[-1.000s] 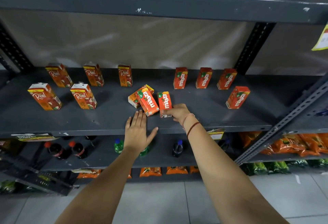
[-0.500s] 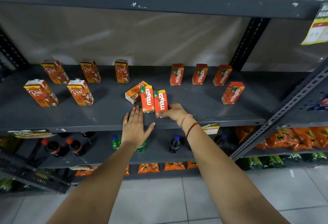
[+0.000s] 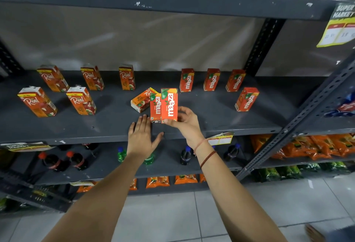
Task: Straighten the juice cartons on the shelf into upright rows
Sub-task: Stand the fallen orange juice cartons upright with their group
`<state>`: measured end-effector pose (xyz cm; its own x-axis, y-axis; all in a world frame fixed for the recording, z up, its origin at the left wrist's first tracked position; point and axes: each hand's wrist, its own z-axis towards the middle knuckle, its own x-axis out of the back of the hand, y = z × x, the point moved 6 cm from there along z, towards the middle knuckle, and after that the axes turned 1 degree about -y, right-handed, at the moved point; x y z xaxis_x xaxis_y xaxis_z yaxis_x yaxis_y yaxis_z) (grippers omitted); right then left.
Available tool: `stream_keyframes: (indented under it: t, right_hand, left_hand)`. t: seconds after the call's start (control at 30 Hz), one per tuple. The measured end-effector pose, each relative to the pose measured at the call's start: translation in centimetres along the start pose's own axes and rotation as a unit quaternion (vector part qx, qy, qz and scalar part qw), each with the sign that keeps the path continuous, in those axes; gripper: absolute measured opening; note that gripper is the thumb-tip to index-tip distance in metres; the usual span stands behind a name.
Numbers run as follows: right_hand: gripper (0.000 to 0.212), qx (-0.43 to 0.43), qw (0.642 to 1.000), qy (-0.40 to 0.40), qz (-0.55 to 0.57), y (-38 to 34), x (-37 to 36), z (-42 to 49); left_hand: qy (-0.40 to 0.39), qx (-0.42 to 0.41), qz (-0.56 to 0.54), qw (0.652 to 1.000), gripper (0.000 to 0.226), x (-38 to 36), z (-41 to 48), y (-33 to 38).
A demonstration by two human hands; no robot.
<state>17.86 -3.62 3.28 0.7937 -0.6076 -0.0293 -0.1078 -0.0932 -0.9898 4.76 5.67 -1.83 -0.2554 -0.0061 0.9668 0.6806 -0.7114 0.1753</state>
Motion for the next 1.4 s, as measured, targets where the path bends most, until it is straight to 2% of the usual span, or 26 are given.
stream_keyframes:
  t: [0.17,0.33,0.5,0.6,0.87,0.93,1.03,1.13,1.27,1.4]
  right_hand:
    - [0.051,0.000,1.000,0.003,0.021,-0.2,-0.1,0.0]
    - [0.055,-0.009,1.000,-0.001,0.029,0.2,0.0,0.3]
    - [0.033,0.005,0.997,0.003,0.072,0.0,1.4,1.1]
    - [0.042,0.006,0.997,0.029,0.077,-0.2,3.5,2.0]
    - [0.047,0.027,0.983,0.118,-0.139,-1.4,11.9,4.7]
    - [0.044,0.029,0.976,0.133,-0.172,-1.4,13.5,5.1]
    - [0.051,0.024,0.970,0.152,-0.189,-1.5,15.5,6.0]
    - [0.054,0.011,0.965,0.146,-0.215,-1.4,16.8,7.1]
    - [0.056,-0.001,0.932,0.118,-0.343,-1.1,17.7,7.9]
    - [0.055,-0.006,0.929,0.119,-0.350,-0.9,17.7,7.7]
  left_hand:
    - [-0.006,0.004,0.005,1.000,0.084,0.0,0.0,0.0]
    - [-0.009,0.004,0.008,1.000,0.085,0.1,-0.1,0.0]
    - [-0.010,0.005,0.012,1.000,0.087,0.1,0.0,-0.1]
    - [-0.009,0.002,0.012,1.000,0.088,0.1,0.0,-0.1]
    - [-0.008,0.003,0.009,1.000,0.086,0.0,0.0,0.0]
    - [-0.012,0.005,0.011,1.000,0.086,0.0,0.0,0.0]
    - [-0.014,0.008,0.014,1.000,0.086,-0.1,0.0,0.0]
    - [-0.014,0.011,0.014,1.000,0.085,0.0,0.0,0.0]
    - [-0.011,0.015,0.019,1.000,0.084,0.2,0.0,0.2]
    - [-0.013,0.017,0.016,1.000,0.087,0.4,-0.1,0.4]
